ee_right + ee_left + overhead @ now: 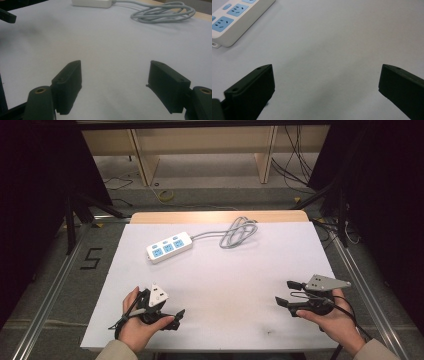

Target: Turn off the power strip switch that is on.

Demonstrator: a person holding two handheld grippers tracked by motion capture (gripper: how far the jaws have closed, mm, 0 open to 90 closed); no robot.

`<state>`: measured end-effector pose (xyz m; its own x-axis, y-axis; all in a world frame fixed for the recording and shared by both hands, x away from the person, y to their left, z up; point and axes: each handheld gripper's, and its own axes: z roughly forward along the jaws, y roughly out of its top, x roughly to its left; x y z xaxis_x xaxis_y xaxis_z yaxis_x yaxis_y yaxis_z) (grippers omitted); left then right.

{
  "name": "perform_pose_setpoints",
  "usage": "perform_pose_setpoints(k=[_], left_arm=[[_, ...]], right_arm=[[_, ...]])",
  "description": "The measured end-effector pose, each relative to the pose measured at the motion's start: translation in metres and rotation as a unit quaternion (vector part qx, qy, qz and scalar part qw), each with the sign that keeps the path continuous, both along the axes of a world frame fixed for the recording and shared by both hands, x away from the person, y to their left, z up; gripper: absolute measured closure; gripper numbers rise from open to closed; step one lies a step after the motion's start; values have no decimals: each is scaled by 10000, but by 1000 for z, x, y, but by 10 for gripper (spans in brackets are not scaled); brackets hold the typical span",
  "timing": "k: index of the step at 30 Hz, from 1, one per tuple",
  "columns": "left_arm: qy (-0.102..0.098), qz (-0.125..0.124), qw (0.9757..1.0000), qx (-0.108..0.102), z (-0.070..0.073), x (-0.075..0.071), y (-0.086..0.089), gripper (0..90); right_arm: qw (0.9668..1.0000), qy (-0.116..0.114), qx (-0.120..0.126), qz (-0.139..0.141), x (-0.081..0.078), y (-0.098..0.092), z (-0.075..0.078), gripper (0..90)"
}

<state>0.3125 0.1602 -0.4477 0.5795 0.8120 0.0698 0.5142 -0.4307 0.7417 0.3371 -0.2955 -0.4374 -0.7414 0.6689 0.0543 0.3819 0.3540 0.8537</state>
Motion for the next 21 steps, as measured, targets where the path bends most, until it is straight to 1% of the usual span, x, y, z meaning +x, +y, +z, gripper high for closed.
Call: perform_pose_setpoints(k=[2, 7, 9, 10, 11, 12, 13, 14, 15, 17, 19, 20, 21], left_arm=[[-27, 3, 10000, -6, 0, 0, 0, 12], [-23, 12, 10000, 27, 0, 1, 0, 38], [-40, 28, 10000, 36, 0, 1, 0, 69], [-68, 55, 10000, 25, 1, 1, 0, 102], [-104, 100, 9999, 42, 2, 1, 1, 102], [-138, 176, 9997, 33, 4, 1, 1, 214], [-159, 257, 9995, 28, 5, 2, 2, 214], [-190, 290, 9994, 24, 6, 3, 2, 272], [-231, 310, 9992, 30, 7, 3, 3, 441], [-288, 430, 9986, 113, 9, 5, 4, 620], [-398, 478, 9979, 202, 12, 9, 4, 750], [-398, 478, 9979, 202, 12, 9, 4, 812], [-424, 492, 9977, 177, 13, 10, 4, 855]], right_arm=[[10000, 5, 9, -33, -1, -1, 0, 276], [10000, 3, 2, -42, -1, -1, 0, 277], [10000, 3, -11, -32, -1, 0, 0, 280], [10000, 1, -15, -33, -1, 0, 0, 280], [10000, 1, -15, -33, -1, 0, 0, 280], [10000, 0, -18, -33, -1, 0, 0, 282], [10000, 0, -18, -33, -1, 0, 0, 282], [10000, -6, -21, -31, -1, 0, 0, 283], [10000, -20, -31, -23, 0, -1, 0, 283], [10000, -10, -47, -35, 0, -1, 0, 284], [10000, -17, -49, -31, 0, -1, 0, 285], [10000, -16, -49, -33, 1, 0, 0, 286], [10000, -17, -46, -32, 1, 0, -1, 286]])
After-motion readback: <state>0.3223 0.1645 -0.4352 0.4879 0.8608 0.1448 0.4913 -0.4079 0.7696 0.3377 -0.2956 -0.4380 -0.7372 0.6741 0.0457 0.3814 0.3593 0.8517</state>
